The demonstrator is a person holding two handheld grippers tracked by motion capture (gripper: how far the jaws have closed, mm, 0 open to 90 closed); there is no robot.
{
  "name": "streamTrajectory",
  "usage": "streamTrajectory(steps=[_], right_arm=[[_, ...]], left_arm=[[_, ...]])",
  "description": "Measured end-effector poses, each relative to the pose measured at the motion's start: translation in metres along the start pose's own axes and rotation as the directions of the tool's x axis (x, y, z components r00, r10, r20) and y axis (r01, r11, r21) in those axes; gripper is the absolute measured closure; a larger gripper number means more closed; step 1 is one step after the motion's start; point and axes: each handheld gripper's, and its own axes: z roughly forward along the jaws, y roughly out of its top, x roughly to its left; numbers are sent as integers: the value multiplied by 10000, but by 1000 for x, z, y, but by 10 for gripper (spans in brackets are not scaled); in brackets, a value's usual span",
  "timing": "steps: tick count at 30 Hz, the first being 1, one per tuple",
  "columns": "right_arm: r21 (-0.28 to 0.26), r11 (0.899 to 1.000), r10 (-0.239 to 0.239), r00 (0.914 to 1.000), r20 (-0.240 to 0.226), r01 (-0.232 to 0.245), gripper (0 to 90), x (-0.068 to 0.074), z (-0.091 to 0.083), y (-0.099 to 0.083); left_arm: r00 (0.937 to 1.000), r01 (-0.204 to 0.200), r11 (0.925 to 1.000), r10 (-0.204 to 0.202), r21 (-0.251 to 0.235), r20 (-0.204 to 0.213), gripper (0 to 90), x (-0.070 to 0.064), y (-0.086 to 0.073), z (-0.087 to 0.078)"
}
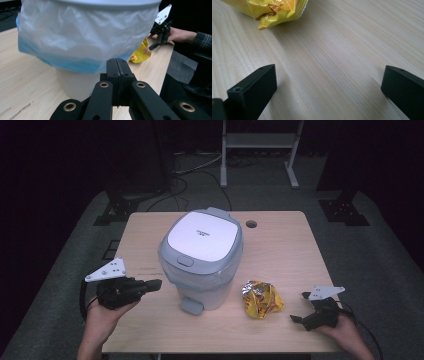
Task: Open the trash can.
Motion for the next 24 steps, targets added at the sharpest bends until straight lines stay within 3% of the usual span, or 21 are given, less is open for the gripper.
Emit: streamTrajectory(steps=[14,24], right_arm=[[4,10000,11,10000,0,-11,0,0,0,0],[2,10000,12,10000,-2,-12,0,0,0,0]], left_arm=[[9951,-563,9970,603,-531,782,900,-3,33,-8],[9926,-643,9954,711,-708,988,900,-1,49,-2]])
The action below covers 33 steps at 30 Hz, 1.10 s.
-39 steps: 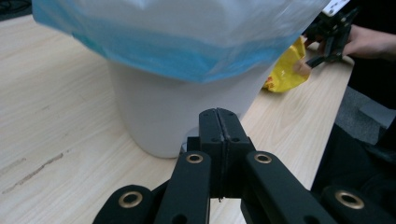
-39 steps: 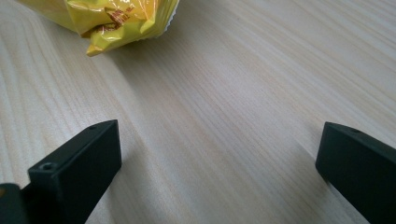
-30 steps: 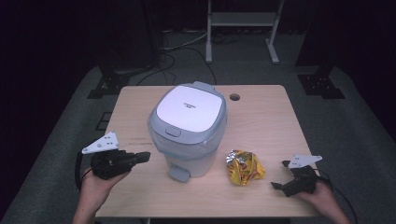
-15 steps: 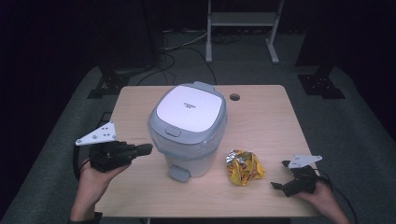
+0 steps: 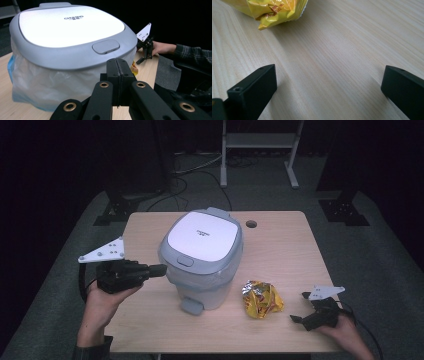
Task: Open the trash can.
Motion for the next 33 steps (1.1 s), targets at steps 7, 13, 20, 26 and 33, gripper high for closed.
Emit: streamTrajectory(steps=[7,13,20,26,33], right_arm=[[2,10000,-2,10000,3,2,0,0,0,0],[-1,10000,-10,10000,4,10,0,0,0,0],[1,10000,-12,10000,2,12,0,0,0,0],[2,10000,-11,10000,3,11,0,0,0,0],[4,10000,-5,10000,3,5,0,0,0,0]], left_arm=[[9997,-200,9998,201,-53,137,900,3,12,9],[9992,-325,9994,327,-80,213,900,4,18,16],[9990,-358,9994,358,14,253,900,9,21,28],[9988,-376,9993,375,4,322,900,11,23,35],[9985,-444,9990,441,96,324,900,12,25,41]])
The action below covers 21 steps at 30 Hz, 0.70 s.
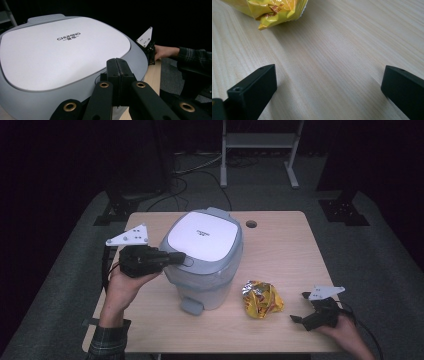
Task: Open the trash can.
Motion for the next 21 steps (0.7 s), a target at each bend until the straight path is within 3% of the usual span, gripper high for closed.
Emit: streamTrajectory(steps=[11,21], right_arm=[[6,10000,-2,10000,2,2,0,0,0,0],[2,10000,4,10000,9,-4,0,0,0,0]], left_arm=[[9995,286,9995,-288,125,157,900,2,-2,2],[9999,122,9999,-123,68,118,900,0,-2,1]])
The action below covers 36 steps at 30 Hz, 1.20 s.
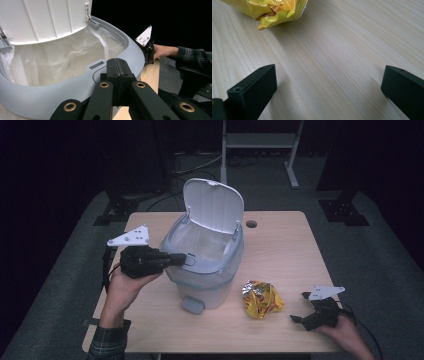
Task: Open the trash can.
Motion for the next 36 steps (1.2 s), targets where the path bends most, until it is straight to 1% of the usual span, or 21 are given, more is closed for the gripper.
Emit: streamTrajectory(steps=[5,9,12,13,17,23,31,32,35,36], right_arm=[[-2,10000,-2,10000,0,2,0,0,0,0],[1,10000,1,10000,0,-1,0,0,0,0],[-2,10000,-2,10000,1,2,0,0,0,0],[-2,10000,-2,10000,1,2,0,0,0,0],[-2,10000,0,10000,2,0,0,0,0,0],[-3,10000,3,10000,-2,-3,0,0,0,0],[-4,10000,0,10000,-3,0,0,0,0,0],[-2,10000,2,10000,-2,-2,0,0,0,0],[-5,10000,-1,10000,-2,1,0,0,0,0],[-5,10000,2,10000,-2,-2,0,0,0,0]], left_arm=[[10000,17,9999,-17,-130,-5,900,-2,-1,-6],[10000,-22,9997,20,-232,-96,900,-4,-2,-16],[9996,6,9996,-14,-267,-283,900,-8,-6,-25],[9996,6,9996,-14,-267,-283,900,-8,-6,-25],[9987,68,9998,-78,-195,-500,895,-8,-13,-33],[9973,139,9998,-150,-156,-713,886,-9,-23,-43],[9952,160,9999,-159,1,-970,854,-9,-35,-48],[9946,197,9998,-197,-13,-1023,837,-9,-40,-48],[9940,183,9998,-181,7,-1078,824,-9,-44,-48],[9931,217,9998,-217,-10,-1153,820,-9,-48,-48]])
